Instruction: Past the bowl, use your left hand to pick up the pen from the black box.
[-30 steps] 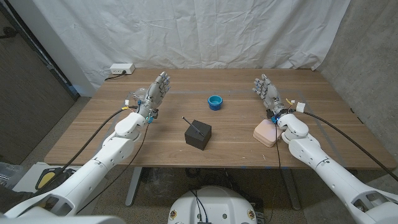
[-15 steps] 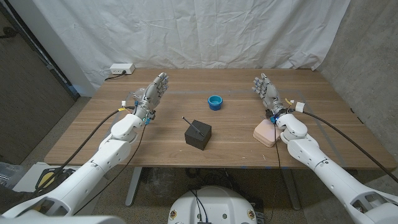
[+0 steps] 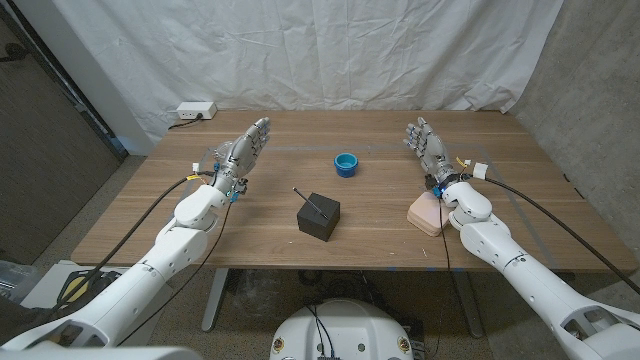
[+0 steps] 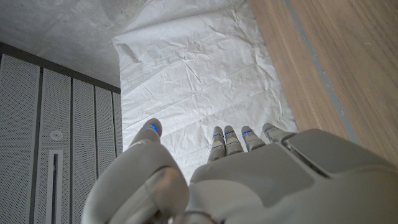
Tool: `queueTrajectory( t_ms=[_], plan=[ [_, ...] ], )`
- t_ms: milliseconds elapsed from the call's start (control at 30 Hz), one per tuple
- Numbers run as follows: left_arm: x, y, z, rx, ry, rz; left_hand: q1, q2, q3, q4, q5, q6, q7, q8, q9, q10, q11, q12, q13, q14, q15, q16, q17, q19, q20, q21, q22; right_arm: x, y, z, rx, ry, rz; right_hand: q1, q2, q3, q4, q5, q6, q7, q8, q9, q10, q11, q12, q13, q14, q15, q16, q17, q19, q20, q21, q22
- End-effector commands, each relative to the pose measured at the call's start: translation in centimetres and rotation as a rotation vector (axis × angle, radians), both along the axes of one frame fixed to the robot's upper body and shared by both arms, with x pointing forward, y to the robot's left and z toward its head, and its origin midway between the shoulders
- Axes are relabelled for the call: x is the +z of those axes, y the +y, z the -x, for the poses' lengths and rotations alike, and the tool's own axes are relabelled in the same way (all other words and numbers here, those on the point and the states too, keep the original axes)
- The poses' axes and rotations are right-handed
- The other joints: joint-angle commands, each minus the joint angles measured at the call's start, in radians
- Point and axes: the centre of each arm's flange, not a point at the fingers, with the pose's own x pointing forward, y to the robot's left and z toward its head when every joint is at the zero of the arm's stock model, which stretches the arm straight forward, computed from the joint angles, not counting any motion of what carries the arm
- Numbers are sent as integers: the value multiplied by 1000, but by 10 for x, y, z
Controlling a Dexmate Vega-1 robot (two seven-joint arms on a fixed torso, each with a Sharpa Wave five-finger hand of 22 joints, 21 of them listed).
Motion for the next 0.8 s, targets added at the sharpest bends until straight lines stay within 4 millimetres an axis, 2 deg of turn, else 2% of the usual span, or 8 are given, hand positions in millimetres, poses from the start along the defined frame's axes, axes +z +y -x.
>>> queueTrajectory(
  t_ms=[33,200,367,800],
  plan=[
    [-1,9,6,1,-12,-9,25,5,2,-13,-4,8,-26,-5,4,-33,21,-3,6,-31,22,0,6,-20,40,1,5,-1,2,2,-5,7,3,7,3,1,-2,-1,10,5,6,0,9,1,-1,4,11,1,5,4,7,-16,-4,3],
    [-2,11,11,5,-24,-14,38,8,3,-19,-7,29,-39,-1,5,-51,24,-4,8,-45,32,1,7,-31,53,2,7,0,1,3,-10,6,3,7,4,1,-3,-1,10,5,6,0,9,1,-2,4,12,0,5,4,8,-14,-7,3],
    [-3,10,15,17,-29,-24,48,10,5,-25,-8,43,-41,3,6,-60,20,-4,8,-53,36,1,7,-36,58,2,7,1,0,5,-9,1,2,7,5,0,-3,-2,11,5,6,0,10,1,-2,4,12,1,5,4,9,-14,-9,3],
    [-2,7,31,52,-49,-53,100,25,20,-51,-11,115,-53,22,7,-76,17,1,10,-62,41,8,9,-45,58,7,8,6,-1,7,-5,-11,-2,7,6,-1,-4,-3,12,3,5,-1,11,0,-3,4,13,4,4,4,11,-12,-14,3]
  ],
)
